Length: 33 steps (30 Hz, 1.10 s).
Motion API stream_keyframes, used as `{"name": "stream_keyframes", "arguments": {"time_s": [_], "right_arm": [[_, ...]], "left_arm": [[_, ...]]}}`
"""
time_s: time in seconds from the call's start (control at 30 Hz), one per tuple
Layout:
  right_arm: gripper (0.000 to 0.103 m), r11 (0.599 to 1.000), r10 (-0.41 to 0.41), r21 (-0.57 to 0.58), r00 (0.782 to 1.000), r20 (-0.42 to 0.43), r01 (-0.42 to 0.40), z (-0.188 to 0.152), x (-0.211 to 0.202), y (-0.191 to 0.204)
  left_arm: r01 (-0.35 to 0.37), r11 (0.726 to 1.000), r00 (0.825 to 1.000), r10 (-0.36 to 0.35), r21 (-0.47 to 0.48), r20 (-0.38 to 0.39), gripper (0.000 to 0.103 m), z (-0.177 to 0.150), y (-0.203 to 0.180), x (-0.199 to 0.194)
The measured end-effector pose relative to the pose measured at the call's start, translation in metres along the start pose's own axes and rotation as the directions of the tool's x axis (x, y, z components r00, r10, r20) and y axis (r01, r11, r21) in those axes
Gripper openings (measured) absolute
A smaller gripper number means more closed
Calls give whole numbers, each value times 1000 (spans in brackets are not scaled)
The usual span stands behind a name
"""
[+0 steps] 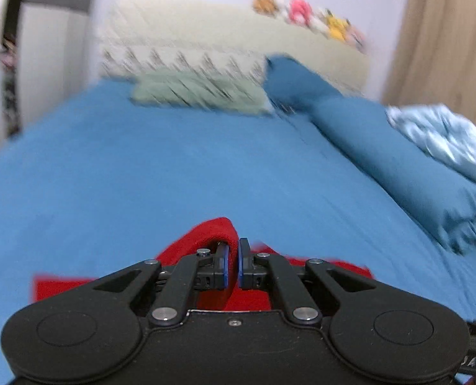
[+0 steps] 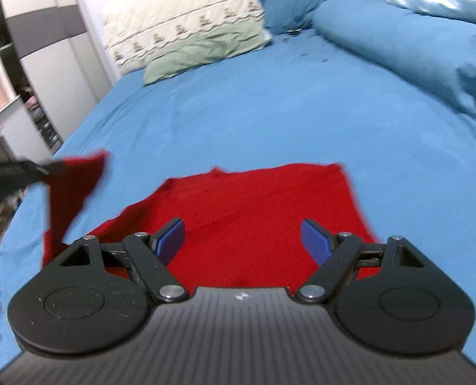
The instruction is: Fold small clothes
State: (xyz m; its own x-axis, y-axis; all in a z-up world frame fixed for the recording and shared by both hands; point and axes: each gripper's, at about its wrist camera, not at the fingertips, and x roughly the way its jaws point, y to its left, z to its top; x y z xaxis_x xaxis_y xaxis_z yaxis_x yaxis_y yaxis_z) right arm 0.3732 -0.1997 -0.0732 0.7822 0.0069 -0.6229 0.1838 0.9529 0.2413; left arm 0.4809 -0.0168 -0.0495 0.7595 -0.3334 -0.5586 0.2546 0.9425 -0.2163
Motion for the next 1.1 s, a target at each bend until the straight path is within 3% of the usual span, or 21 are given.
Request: {"name": "stream_keyframes", "arguments": {"time_s": [0.17, 0.33, 0.4, 0.47, 0.5, 0.63, 0.7, 0.73, 0.8, 0.9, 0.93, 0.97, 1.0, 1.07, 1.1], "right_arm": [[95, 1000, -26, -12, 999, -34, 26, 5, 7, -42], [95, 999, -15, -53, 997, -80, 11, 3, 22, -66], [95, 998, 3, -69, 996, -94, -10, 0, 23, -69], [95, 995, 26, -90, 995, -100, -35, 5, 24, -66], [95, 994, 39, -102, 994, -102, -50, 8, 25, -63], [95, 974, 111, -179, 983, -146, -136, 20, 35, -38], [95, 938, 146, -283, 968, -203, -200, 20, 54, -7], [95, 938, 146, -283, 968, -203, -200, 20, 54, -7], [94, 894, 162, -383, 965, -206, -232, 12, 66, 18], [91, 809, 163, -526, 960, -229, -262, -3, 88, 54], [88, 746, 143, -614, 962, -231, -258, -16, 103, 77], [85, 746, 143, -614, 962, -231, -258, -16, 103, 77], [78, 695, 101, -680, 968, -231, -234, -28, 118, 92], [69, 672, 67, -708, 970, -233, -217, -34, 128, 99], [53, 660, 49, -722, 970, -238, -211, -39, 136, 103]], "left_arm": [[0, 1000, 981, 4, 21, -192, 5, -56, -48, 77], [-19, 997, 962, 37, 70, -270, 8, -85, -71, 99], [-10, 995, 962, 37, 101, -270, 19, -90, -70, 94], [-3, 993, 964, 34, 120, -263, 64, -89, -68, 84], [-10, 992, 967, 42, 129, -251, 72, -88, -62, 72], [-87, 982, 967, 123, 167, -222, 76, -87, -40, 25], [-154, 971, 959, 192, 183, -211, 79, -90, -18, 3], [-193, 962, 952, 231, 192, -202, 84, -93, -6, -7], [-265, 943, 934, 303, 201, -190, 85, -98, 18, -19], [-343, 921, 903, 377, 182, -206, 85, -106, 56, -25], [-362, 916, 894, 394, 175, -214, 85, -109, 67, -25], [-373, 912, 887, 405, 172, -220, 85, -111, 74, -23], [-383, 909, 881, 413, 166, -228, 85, -114, 81, -23], [-388, 909, 878, 414, 151, -240, 85, -118, 92, -20], [-388, 910, 877, 413, 143, -246, 85, -120, 95, -18]]}}
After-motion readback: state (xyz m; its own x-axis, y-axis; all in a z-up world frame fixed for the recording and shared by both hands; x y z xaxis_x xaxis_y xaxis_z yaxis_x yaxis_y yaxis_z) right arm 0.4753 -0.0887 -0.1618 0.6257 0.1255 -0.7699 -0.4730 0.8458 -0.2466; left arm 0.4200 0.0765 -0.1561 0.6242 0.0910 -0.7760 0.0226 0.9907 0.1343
